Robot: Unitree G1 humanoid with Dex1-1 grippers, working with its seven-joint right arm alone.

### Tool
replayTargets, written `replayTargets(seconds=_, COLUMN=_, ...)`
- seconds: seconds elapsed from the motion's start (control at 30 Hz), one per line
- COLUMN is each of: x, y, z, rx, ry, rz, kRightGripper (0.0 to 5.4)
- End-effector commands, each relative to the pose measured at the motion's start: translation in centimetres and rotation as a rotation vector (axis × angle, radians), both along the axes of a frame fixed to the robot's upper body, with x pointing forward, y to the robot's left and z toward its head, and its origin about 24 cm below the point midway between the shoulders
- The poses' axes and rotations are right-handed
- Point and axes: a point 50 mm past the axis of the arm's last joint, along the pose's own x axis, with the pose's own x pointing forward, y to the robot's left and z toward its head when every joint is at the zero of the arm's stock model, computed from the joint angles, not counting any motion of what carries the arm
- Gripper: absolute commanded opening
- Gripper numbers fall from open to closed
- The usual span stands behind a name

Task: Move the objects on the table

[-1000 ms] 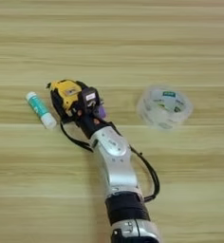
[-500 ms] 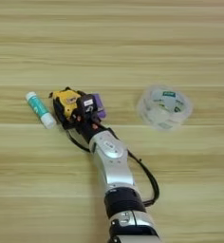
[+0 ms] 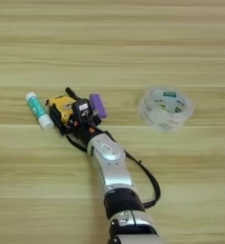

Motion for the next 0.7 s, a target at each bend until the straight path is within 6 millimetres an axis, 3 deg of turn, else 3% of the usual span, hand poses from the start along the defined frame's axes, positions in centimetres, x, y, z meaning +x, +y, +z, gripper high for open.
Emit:
replayTargets(seconds=0.03, x=2.19, y=0.02, z=3.83, rx=-0.019, ry=-0.156, rz=0.007, kRightGripper=4.1)
replayTargets(seconds=0.47, x=2.34, y=-0.08, z=3.19, rx=-0.034, ry=-0.118, rz=0.001, kRightGripper=4.1)
replayTargets(seconds=0.7, x=2.32, y=0.05, z=2.97, rx=-0.041, ry=-0.106, rz=0.015, kRightGripper=5.25)
